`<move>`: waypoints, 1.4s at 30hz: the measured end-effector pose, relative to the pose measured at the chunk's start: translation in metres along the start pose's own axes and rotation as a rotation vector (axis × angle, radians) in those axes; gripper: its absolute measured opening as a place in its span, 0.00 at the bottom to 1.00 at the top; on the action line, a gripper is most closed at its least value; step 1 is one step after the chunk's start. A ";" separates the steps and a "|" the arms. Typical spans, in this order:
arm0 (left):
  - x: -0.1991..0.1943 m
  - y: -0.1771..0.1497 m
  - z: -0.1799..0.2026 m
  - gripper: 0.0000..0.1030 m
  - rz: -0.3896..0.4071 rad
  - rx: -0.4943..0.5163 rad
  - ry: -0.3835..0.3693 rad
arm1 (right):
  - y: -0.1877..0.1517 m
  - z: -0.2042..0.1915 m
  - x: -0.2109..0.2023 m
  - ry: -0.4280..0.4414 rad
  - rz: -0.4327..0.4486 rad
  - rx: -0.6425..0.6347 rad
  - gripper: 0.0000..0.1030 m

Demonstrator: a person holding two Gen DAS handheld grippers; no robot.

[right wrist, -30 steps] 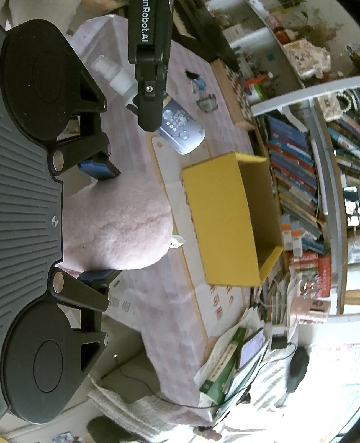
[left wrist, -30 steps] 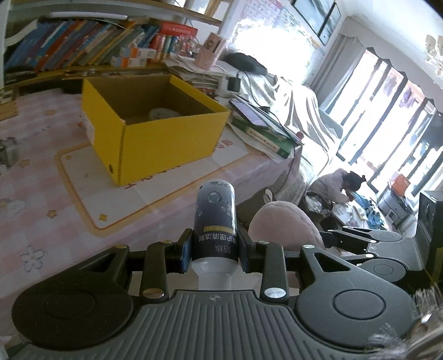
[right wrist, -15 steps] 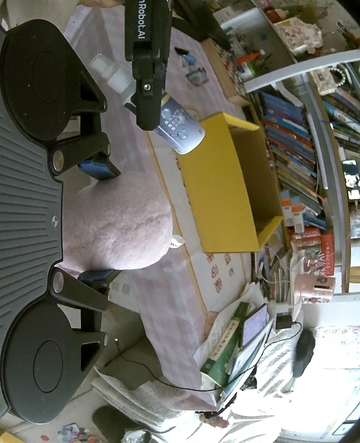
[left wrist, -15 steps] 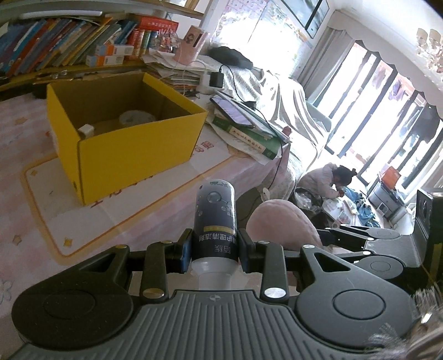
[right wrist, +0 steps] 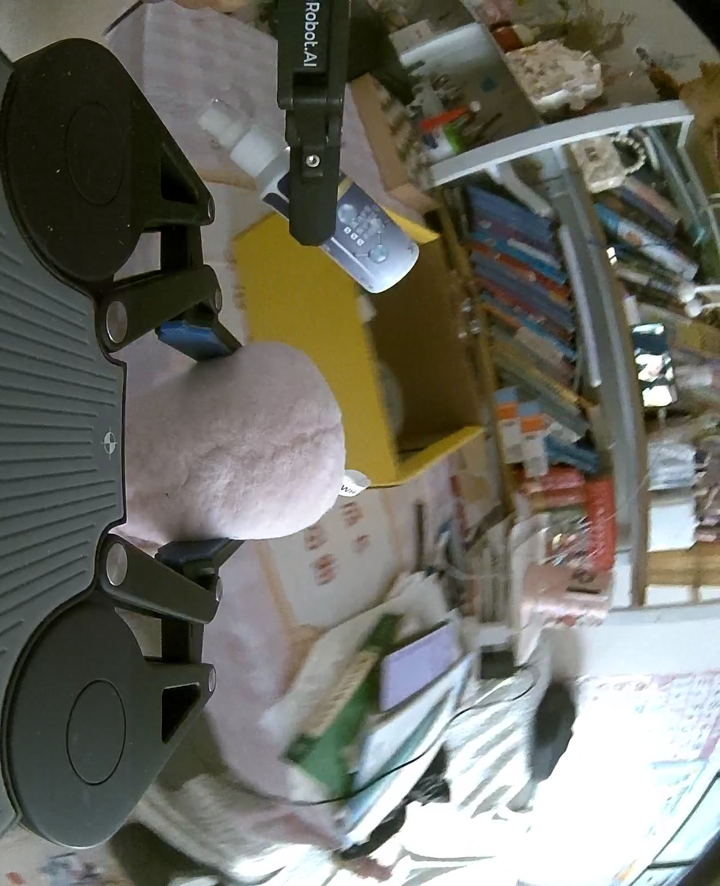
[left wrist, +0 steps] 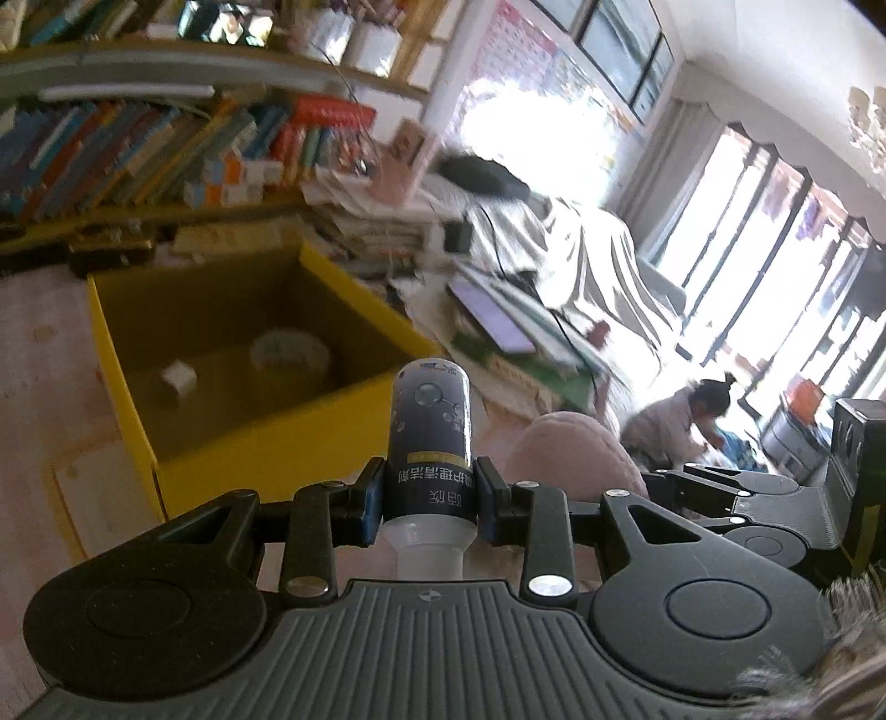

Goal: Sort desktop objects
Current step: 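Lower the spray bottle with the left gripper while the right lowers the pig into the box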

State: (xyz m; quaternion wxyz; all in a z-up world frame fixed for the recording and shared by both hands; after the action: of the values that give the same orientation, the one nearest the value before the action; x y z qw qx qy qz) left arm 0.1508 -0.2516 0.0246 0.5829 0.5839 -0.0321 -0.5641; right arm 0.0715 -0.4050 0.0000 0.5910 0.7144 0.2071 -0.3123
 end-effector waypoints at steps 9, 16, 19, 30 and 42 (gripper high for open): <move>0.003 0.055 -0.030 0.30 0.104 -0.037 0.148 | 0.075 -0.010 0.030 0.119 0.098 -0.151 0.61; 0.017 0.082 -0.064 0.30 0.120 -0.070 0.278 | 0.117 -0.031 0.067 0.198 0.126 -0.279 0.61; 0.030 0.089 -0.077 0.30 0.101 -0.070 0.328 | 0.128 -0.042 0.084 0.230 0.128 -0.345 0.61; 0.086 0.087 -0.112 0.30 -0.042 -0.065 0.434 | 0.130 -0.070 0.157 0.301 -0.025 -0.516 0.61; 0.132 0.067 -0.133 0.30 -0.202 -0.018 0.505 | 0.097 -0.078 0.211 0.321 -0.228 -0.676 0.61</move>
State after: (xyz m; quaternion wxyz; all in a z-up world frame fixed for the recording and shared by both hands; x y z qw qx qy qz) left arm 0.3329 -0.2788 -0.0513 0.5185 0.7010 0.1779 -0.4563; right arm 0.3034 -0.3650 -0.0678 0.7146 0.4916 0.4661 -0.1744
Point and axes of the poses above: each gripper's, at about its wrist camera, not at the fingertips, and x roughly the way its jaws point, z to its right, y to its top, the point moved 7 cm from there along x, roughly the way its jaws point, and after that the axes turned 5 degrees about -z, right-handed, at the moved point
